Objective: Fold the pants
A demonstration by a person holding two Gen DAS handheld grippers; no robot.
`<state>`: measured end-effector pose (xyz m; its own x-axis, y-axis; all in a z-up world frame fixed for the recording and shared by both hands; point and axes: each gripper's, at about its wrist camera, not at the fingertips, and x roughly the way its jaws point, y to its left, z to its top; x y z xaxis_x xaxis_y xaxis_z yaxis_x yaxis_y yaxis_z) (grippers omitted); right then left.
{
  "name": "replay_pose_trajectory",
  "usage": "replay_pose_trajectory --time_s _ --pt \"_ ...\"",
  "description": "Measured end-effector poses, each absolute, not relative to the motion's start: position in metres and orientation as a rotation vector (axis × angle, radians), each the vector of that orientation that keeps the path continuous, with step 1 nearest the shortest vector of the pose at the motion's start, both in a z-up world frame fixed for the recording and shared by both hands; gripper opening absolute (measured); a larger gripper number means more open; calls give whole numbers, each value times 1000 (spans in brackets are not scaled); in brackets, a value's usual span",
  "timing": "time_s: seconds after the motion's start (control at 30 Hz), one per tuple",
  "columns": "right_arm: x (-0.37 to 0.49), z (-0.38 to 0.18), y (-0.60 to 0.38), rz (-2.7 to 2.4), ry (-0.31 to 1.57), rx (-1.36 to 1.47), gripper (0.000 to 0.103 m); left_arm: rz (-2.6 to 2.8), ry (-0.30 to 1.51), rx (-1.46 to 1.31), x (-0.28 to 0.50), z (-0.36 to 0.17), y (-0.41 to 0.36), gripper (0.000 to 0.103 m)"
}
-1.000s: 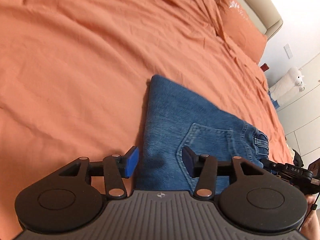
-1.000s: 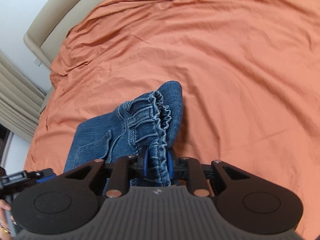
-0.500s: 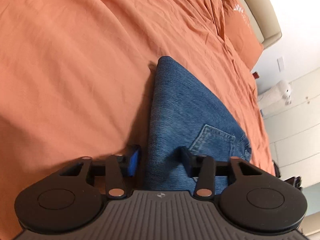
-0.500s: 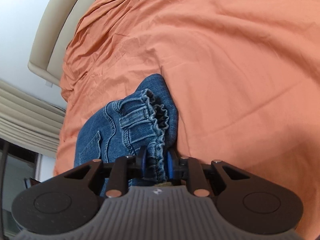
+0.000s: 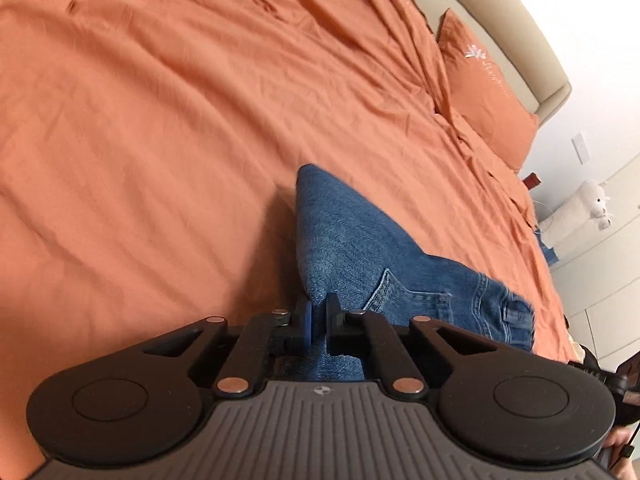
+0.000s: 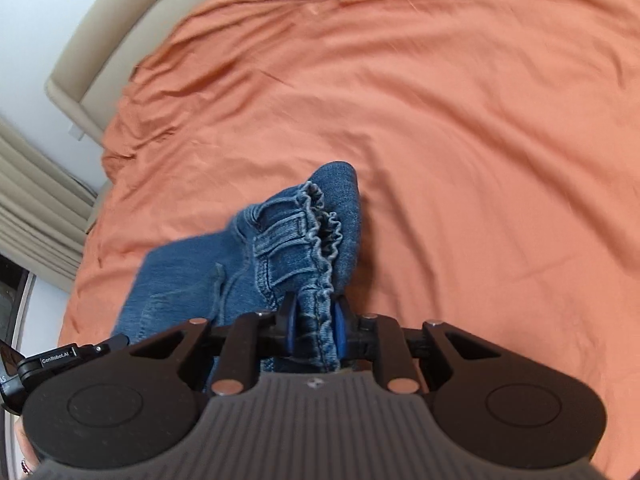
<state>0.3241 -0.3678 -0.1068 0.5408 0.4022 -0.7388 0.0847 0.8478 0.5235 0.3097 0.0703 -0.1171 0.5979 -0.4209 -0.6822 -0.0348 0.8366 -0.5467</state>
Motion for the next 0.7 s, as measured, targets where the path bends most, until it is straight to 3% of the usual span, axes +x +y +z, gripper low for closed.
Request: replay_pose_trajectory --time_s 0.4,0.7 --pt "303 0 -263 333 894 378 14 -186 790 -566 257 -64 138 5" --pt "307 10 -145 479 874 395 14 -42 690 -593 223 -31 231 5"
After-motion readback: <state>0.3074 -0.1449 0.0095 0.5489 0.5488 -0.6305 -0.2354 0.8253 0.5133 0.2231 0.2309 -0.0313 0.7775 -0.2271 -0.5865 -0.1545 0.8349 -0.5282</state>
